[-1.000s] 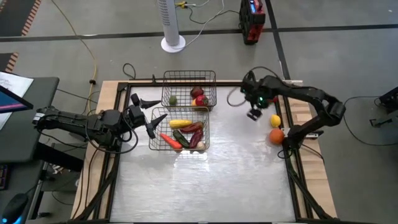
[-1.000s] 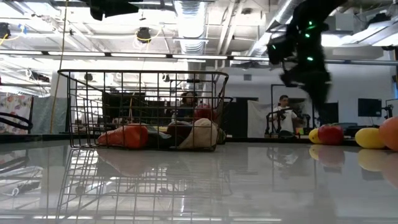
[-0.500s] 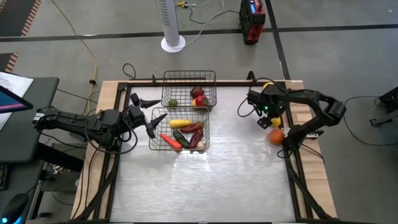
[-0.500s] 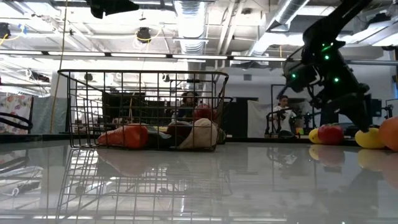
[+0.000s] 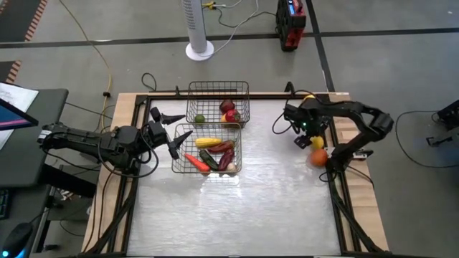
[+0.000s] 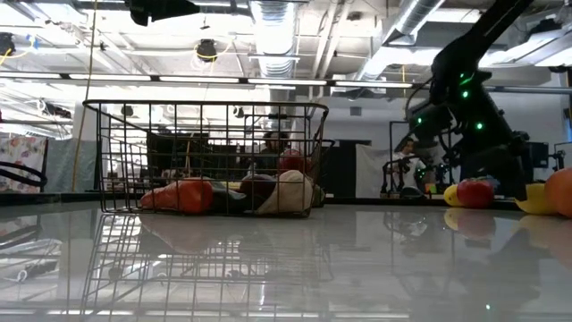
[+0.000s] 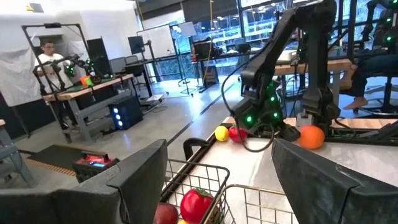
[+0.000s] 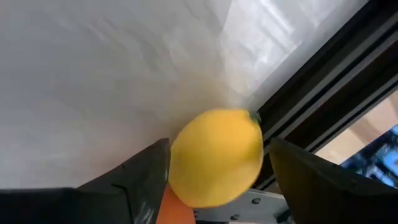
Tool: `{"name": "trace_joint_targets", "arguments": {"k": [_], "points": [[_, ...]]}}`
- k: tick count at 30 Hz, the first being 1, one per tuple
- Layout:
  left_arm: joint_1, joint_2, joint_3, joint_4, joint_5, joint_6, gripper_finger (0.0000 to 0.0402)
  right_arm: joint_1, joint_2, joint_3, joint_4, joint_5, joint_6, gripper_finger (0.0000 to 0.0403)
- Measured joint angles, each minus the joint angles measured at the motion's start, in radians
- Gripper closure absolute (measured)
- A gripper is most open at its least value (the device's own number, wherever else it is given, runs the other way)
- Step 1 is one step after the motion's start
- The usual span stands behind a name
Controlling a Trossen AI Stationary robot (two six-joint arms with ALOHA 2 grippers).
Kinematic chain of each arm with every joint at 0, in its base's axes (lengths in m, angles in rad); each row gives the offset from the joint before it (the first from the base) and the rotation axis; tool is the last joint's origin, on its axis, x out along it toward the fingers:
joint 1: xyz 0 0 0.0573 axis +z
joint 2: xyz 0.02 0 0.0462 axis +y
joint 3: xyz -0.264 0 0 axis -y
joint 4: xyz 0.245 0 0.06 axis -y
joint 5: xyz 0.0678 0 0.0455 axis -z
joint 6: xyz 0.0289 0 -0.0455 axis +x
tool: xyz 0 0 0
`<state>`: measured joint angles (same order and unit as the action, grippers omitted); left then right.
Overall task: Sort produce into baskets
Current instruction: Put the lemon into the top wire basket
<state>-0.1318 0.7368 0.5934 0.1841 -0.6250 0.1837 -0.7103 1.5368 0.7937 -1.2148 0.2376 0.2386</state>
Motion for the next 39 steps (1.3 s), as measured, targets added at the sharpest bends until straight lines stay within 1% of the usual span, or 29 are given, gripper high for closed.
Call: {"name": "trace_joint_targets", "arguments": {"k": [3, 9, 13, 16, 23, 28, 31, 34, 37, 39], "points": [[0.0, 0.0, 0.0, 0.0, 0.0, 0.0, 0.0123, 0.0, 0.053, 0.0, 0.001, 0.005, 0.0, 0.0111], [0.0, 0.0, 0.0, -0.001, 0.0, 0.007, 0.0123, 0.004, 0.129, 0.0, -0.006, 0.019, -0.001, 0.0113], [0.0, 0.0, 0.0, -0.001, 0.0, 0.008, 0.0123, 0.007, 0.14, 0.001, -0.013, 0.019, -0.012, 0.0113], [0.0, 0.0, 0.0, -0.001, 0.0, 0.008, 0.0123, 0.025, 0.123, 0.021, -0.035, 0.028, -0.027, 0.0114], [0.0, 0.0, 0.0, 0.007, -0.005, 0.009, 0.0123, 0.081, 0.085, 0.127, -0.1, 0.028, -0.029, 0.0138], [0.0, 0.0, 0.0, 0.008, -0.007, 0.015, 0.0123, 0.154, 0.085, 0.268, -0.123, 0.01, -0.011, 0.0151], [0.0, 0.0, 0.0, 0.008, -0.008, 0.015, 0.0123, 0.21, 0.085, 0.378, -0.088, -0.025, -0.034, 0.0152], [0.0, 0.0, 0.0, 0.008, -0.011, 0.022, 0.0123, 0.26, 0.085, 0.493, 0.004, -0.034, -0.081, 0.0152], [0.0, 0.0, 0.0, 0.009, -0.011, 0.022, 0.0123, 0.301, 0.084, 0.583, 0.167, -0.034, -0.13, 0.0152], [0.0, 0.0, 0.0, 0.009, -0.011, 0.022, 0.0123, 0.326, 0.084, 0.619, 0.291, -0.034, -0.157, 0.0152]]}}
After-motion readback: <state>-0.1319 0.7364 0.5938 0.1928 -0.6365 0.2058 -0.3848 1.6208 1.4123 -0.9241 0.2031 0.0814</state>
